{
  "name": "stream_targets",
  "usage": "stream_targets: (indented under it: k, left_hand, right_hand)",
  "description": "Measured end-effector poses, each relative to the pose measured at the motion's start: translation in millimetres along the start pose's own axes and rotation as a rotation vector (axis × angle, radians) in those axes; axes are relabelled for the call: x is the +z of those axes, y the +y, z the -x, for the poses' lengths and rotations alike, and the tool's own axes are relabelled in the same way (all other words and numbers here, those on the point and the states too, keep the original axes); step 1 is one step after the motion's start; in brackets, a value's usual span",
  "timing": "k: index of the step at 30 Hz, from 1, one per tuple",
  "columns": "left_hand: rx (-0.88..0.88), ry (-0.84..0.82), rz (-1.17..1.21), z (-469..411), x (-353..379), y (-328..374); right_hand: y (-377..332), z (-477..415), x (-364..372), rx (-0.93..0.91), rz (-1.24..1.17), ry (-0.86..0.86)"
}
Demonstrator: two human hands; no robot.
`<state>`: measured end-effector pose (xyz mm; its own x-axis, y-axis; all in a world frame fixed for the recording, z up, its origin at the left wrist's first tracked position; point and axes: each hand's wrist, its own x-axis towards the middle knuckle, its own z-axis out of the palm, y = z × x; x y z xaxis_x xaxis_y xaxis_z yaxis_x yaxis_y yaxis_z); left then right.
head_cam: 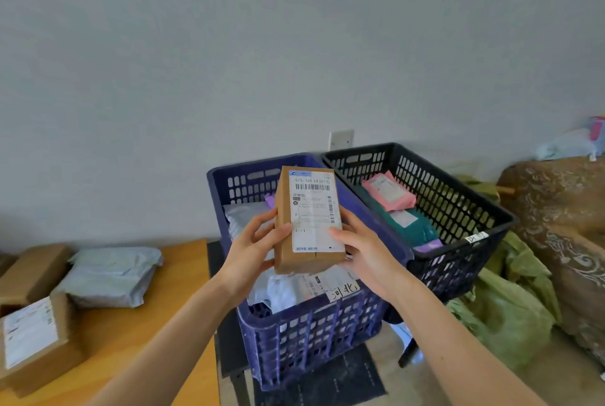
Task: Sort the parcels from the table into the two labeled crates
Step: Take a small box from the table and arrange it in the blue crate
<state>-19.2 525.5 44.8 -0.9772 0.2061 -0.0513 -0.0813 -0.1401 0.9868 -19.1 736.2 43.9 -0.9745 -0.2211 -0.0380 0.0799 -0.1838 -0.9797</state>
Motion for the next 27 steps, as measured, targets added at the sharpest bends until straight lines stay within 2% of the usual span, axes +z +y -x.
stream_targets:
  k: [12,19,27]
  left_hand:
    - [-0.159,0.214,-0.186,-98.0,-28.5,2.9]
    - [-0.279,0.359,-0.185,-152.8,-45.5,-9.5]
    - [-0.399,0.470,-0.241,-202.7,-61.3,-19.1]
  right_hand:
    - [13.0,-133.2,-19.3,0.162,-0.017,-0.152]
    - [39.7,-217.5,-19.8,0.326,-0.059,-0.256]
    - [68.4,-280.3,-11.4,0.444,-0.068,-0.289]
